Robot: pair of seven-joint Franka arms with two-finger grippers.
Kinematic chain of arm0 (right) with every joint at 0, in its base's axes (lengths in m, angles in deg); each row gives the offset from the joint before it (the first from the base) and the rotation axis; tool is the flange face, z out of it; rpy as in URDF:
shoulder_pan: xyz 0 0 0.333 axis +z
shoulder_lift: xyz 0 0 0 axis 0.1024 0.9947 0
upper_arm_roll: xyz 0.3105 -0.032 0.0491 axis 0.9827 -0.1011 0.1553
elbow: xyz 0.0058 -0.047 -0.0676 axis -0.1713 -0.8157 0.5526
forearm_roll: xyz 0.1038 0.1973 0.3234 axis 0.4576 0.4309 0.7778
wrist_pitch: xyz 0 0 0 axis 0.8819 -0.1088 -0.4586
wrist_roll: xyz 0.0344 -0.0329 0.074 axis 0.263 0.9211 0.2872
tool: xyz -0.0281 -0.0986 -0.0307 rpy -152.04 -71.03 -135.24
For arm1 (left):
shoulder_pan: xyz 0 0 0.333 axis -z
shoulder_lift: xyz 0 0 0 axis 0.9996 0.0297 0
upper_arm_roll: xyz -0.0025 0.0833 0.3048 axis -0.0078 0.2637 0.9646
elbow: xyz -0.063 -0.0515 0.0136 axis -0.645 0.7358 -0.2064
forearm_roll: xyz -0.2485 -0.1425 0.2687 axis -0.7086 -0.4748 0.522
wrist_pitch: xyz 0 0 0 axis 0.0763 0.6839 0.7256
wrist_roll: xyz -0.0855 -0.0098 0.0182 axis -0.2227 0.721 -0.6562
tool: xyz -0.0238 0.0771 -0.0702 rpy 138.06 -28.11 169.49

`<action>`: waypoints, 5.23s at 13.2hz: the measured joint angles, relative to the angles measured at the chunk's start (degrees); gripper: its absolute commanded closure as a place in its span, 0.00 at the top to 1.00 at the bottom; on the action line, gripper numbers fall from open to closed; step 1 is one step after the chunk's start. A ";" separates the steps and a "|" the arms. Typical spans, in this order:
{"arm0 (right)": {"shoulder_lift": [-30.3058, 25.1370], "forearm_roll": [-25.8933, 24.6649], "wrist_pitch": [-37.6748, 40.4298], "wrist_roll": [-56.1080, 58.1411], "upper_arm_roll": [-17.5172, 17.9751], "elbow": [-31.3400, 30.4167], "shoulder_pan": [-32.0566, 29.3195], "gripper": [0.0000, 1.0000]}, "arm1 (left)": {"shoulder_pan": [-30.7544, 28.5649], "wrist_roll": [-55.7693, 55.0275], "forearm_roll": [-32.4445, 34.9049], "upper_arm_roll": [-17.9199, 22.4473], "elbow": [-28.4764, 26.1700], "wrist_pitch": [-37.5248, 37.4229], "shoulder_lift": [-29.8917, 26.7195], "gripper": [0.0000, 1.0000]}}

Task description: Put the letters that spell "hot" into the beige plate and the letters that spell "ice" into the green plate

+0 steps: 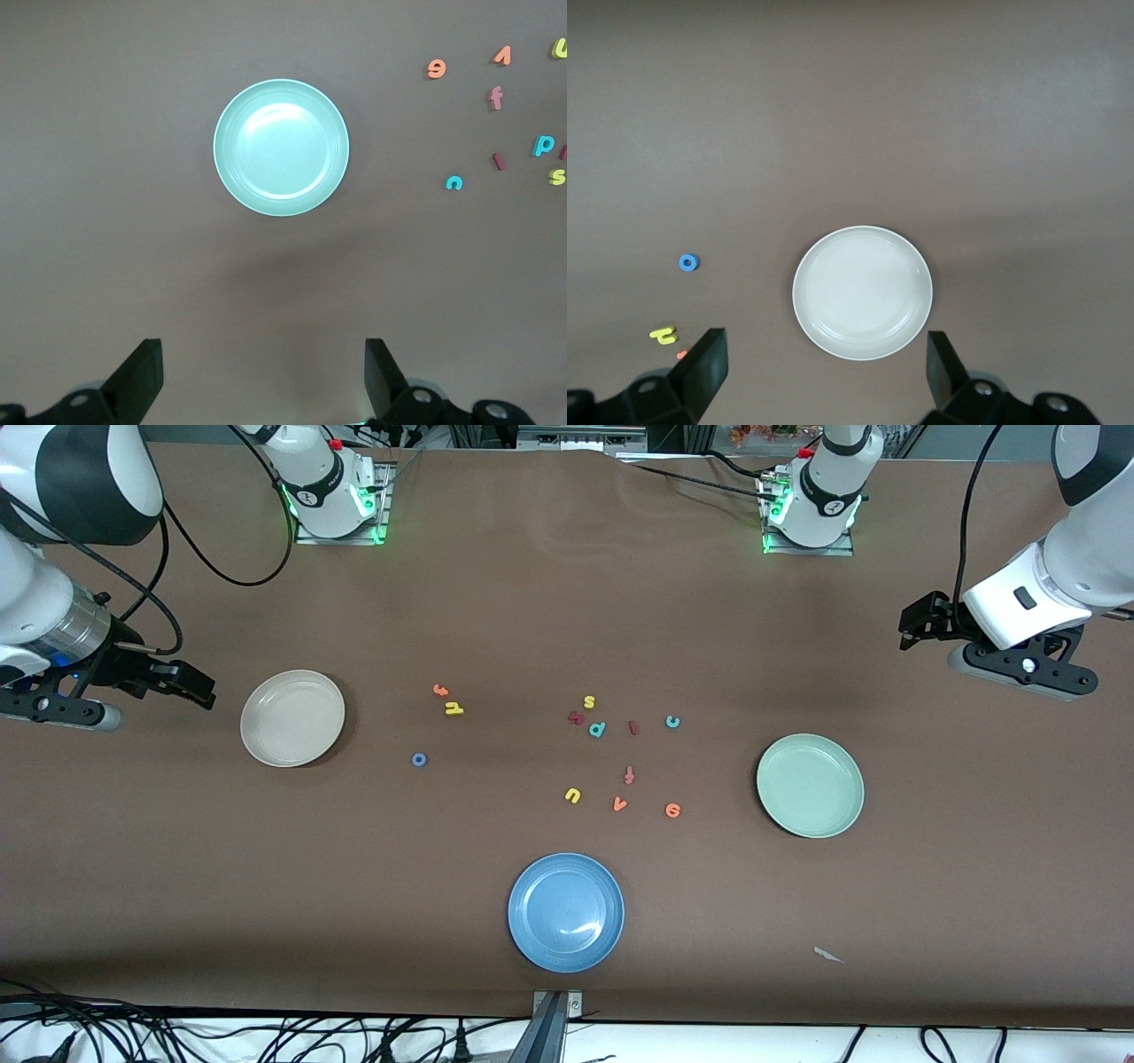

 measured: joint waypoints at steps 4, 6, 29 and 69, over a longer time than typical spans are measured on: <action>0.06 0.00 0.04 0.00 0.01 -0.02 0.01 0.99 | 0.55 -1.78 0.00 -3.36 0.19 0.06 1.47 1.00; 0.12 0.00 0.04 0.00 0.02 -0.05 0.01 0.99 | 2.06 -2.47 0.00 -4.44 1.41 1.30 5.35 1.00; 9.54 0.00 -13.98 -25.93 2.40 -9.96 19.17 0.96 | 12.62 7.99 0.00 -4.93 12.51 41.94 44.74 0.88; 19.84 -0.07 -39.54 -17.60 4.30 -27.91 23.29 0.47 | 2.72 8.88 8.04 -3.29 3.68 32.51 40.22 1.00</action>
